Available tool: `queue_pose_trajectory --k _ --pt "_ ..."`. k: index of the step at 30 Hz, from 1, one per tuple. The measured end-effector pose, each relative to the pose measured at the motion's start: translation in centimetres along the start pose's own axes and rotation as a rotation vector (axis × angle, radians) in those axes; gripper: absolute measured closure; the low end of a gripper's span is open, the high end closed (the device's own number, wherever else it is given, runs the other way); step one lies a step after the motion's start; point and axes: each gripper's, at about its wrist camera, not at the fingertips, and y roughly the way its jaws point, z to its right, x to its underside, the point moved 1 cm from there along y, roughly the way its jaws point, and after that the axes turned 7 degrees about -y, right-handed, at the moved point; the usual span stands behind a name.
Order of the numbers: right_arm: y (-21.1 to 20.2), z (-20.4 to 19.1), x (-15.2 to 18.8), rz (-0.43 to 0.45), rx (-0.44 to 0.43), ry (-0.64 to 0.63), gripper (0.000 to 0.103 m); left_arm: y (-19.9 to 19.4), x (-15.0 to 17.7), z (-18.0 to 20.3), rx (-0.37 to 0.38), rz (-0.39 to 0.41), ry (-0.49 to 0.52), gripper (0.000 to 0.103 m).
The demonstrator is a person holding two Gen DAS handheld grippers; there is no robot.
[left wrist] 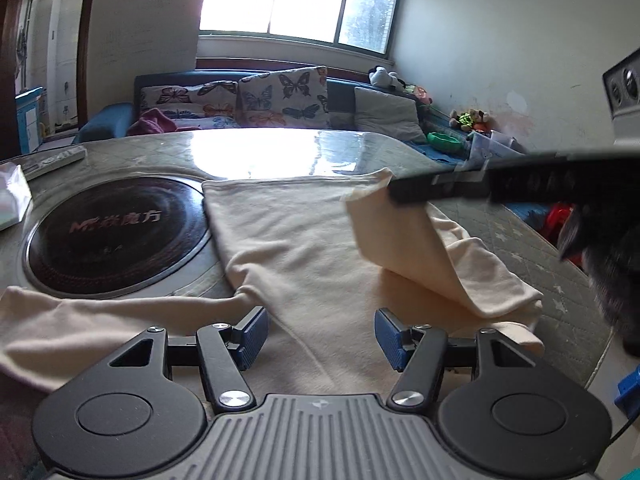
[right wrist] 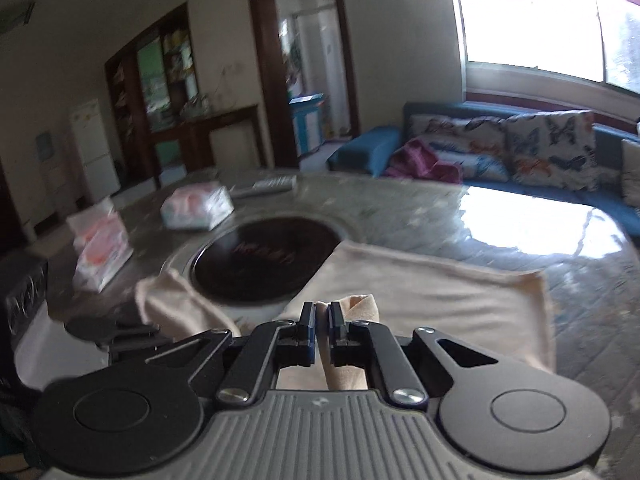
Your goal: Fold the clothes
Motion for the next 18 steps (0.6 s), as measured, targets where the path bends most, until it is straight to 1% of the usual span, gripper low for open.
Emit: queue_pose_trajectory --k 3,5,8,9,10,11,13,15,17,18 --pt "1.3 -1.3 0.8 -0.043 -0.039 -0.011 0.097 -0.4 0.3 -0.6 -0.014 0.000 -0.014 0.040" --pt "1.8 -1.8 1.3 -0.081 -0.077 -0.014 0.095 -0.5 0.3 -0.9 -0.022 -0.002 -0.020 0.039" --pt "1.7 -2.2 1.7 -0.087 -0.083 -0.030 0.091 -0.6 0.4 -1.0 -0.029 -0.005 -0.021 0.039" --pt "1.4 -2.1 1.8 -0.084 -0.080 -0.030 0.089 -0.6 0.3 -0.9 -0.031 -0.005 -0.019 0.039" --pt "1.0 -1.9 1.9 -0.079 -0.076 -0.027 0.083 -0.6 0.3 -0.8 -0.032 -0.003 -0.017 0.039" --pt "0.5 -1.6 2.1 -0.076 -0.067 -0.023 0.080 -0.6 0.2 -0.7 -0.031 0.000 -0.015 0.039" --pt "-0.8 -0.7 2.7 -0.072 -0.031 -0.016 0.063 -0.7 -0.1 -0.5 -0.025 0.006 -0.011 0.039" --pt "-2.1 0.3 3.5 -0.077 0.019 -0.015 0.062 -0.7 -0.3 -0.1 -0.012 0.012 -0.002 0.040" --pt "-3.8 1.7 4.9 -0.099 0.094 -0.007 0.061 -0.4 -0.3 0.7 0.006 0.010 0.022 0.041" --pt "-4.5 2.4 5.6 -0.112 0.126 0.002 0.058 -0.2 -0.3 1.1 0.014 0.006 0.038 0.041"
